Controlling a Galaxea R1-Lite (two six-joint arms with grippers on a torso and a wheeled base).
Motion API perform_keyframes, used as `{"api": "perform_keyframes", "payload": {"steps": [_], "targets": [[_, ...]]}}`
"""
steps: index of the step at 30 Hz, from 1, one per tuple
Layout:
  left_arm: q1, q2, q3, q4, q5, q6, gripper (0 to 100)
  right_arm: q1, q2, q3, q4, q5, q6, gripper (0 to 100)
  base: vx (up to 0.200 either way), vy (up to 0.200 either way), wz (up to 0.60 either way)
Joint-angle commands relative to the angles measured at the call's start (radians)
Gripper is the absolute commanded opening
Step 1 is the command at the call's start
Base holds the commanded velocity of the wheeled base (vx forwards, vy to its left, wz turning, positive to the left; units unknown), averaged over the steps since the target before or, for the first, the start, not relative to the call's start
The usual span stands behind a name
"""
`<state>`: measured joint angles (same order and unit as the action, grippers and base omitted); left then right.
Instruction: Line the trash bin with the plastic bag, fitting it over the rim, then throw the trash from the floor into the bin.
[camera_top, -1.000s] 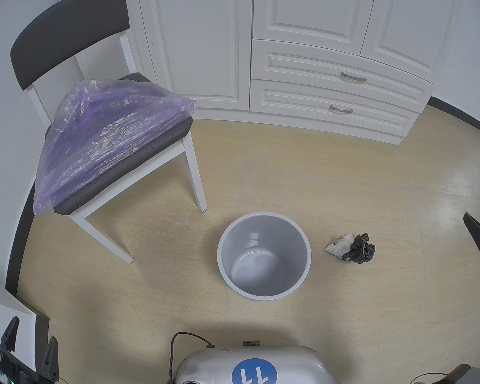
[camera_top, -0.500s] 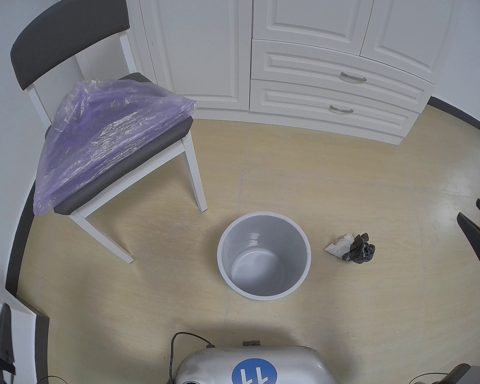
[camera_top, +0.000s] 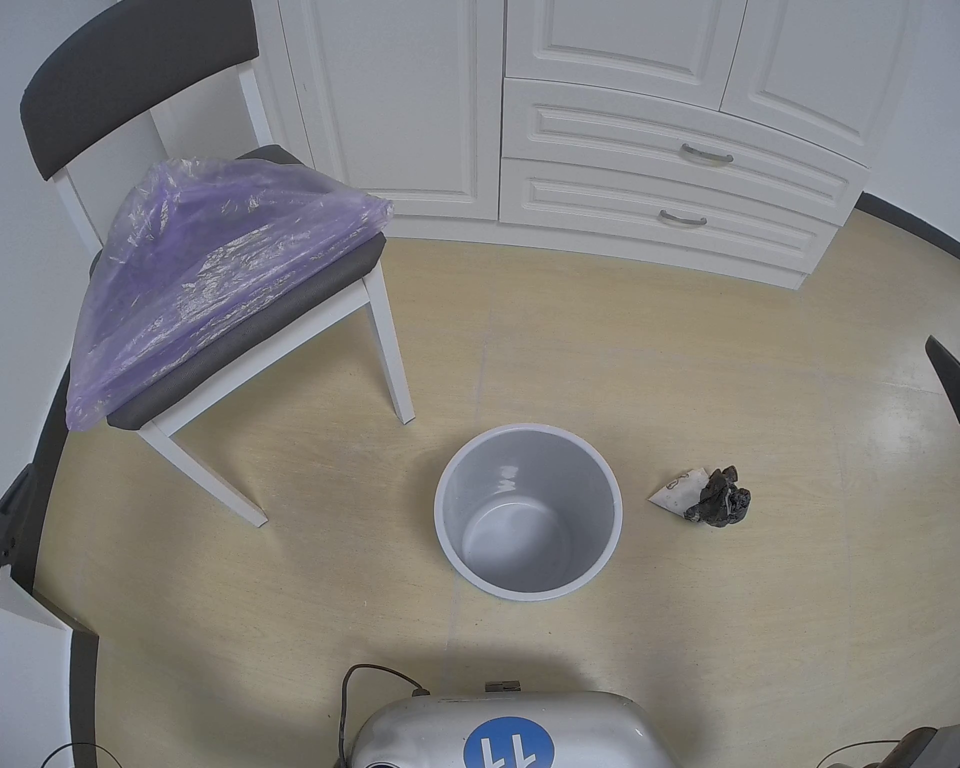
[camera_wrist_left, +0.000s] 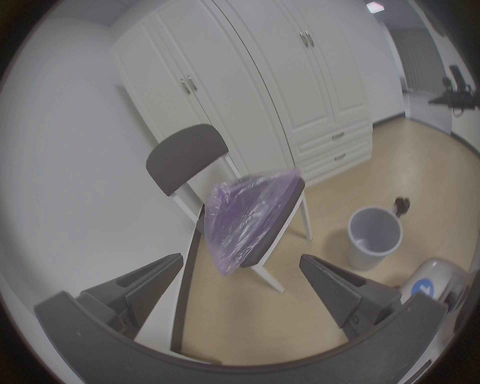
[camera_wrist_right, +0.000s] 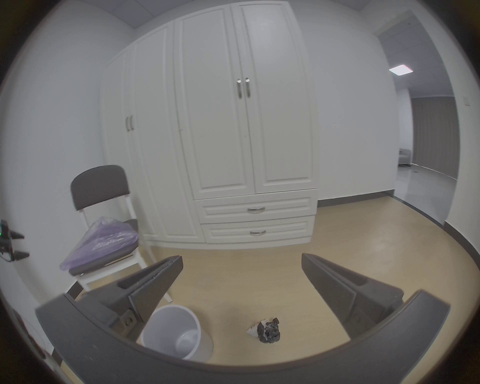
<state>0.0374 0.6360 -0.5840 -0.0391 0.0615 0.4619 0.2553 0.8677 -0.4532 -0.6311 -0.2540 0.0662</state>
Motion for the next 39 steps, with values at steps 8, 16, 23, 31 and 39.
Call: {"api": "perform_keyframes", "payload": {"steps": [8,16,23,31,39], "targets": [[0.349,0.504,-0.172,-0.024,-0.212,0.247,100,0.124,0.076,0.014,-0.110,-0.016,0.032,100,0.000,0.000,0.00],[0.455,0.651,-0.247,-0.065,-0.428,0.253,100,0.117,0.088,0.018,-0.095,-0.014,0.037,100,0.000,0.000,0.00],[0.456,0.689,-0.258,-0.073,-0.425,0.256,100,0.116,0.088,0.014,-0.062,-0.013,0.038,100,0.000,0.000,0.00],[0.481,0.757,-0.286,-0.073,-0.425,0.261,100,0.116,0.099,0.018,-0.062,-0.011,0.040,100,0.000,0.000,0.00],[0.504,0.808,-0.277,-0.166,-0.387,0.268,100,0.116,0.108,0.018,-0.062,-0.013,0.049,100,0.000,0.000,0.00]]}}
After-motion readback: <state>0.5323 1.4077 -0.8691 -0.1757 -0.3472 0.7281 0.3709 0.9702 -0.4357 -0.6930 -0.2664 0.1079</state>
